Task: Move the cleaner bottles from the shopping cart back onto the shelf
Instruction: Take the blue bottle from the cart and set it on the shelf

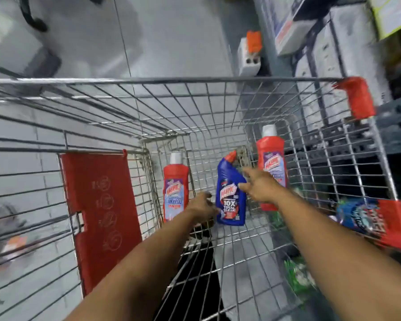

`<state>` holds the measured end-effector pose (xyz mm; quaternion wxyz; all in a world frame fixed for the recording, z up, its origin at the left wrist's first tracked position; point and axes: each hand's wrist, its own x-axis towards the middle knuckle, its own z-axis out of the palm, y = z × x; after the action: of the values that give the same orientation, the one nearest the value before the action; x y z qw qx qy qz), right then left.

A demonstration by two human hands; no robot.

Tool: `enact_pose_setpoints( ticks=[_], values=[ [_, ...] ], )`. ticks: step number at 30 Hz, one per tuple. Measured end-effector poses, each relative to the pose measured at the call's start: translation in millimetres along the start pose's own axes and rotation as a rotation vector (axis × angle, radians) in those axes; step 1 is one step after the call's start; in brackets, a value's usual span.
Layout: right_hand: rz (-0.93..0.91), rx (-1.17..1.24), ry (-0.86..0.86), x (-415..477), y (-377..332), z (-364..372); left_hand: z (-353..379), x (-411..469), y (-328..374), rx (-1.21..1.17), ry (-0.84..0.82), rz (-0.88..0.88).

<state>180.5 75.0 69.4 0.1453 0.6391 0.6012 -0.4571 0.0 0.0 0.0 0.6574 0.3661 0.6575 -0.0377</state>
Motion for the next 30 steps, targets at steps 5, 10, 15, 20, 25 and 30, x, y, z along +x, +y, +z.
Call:
enact_pose_setpoints(
  ticks=[5,10,15,20,25,30],
  values=[
    [0.085,0.116,0.021,33,6,23,7,16,1,0.013,0.037,0.059],
    [0.167,0.241,-0.027,35,9,23,17,5,1,-0.081,-0.003,0.067],
    [0.073,0.273,-0.029,12,-5,-4,12,-15,8,-0.28,-0.013,0.111],
    [-0.119,0.49,0.17,-48,-24,-39,-30,-59,37,-0.234,0.024,0.318],
    [-0.277,0.771,0.448,-141,-33,-59,-53,-132,83,-0.095,0.022,0.571],
    [-0.432,0.884,0.639,-255,-22,-71,-25,-236,117,0.013,0.003,0.808]
  ],
)
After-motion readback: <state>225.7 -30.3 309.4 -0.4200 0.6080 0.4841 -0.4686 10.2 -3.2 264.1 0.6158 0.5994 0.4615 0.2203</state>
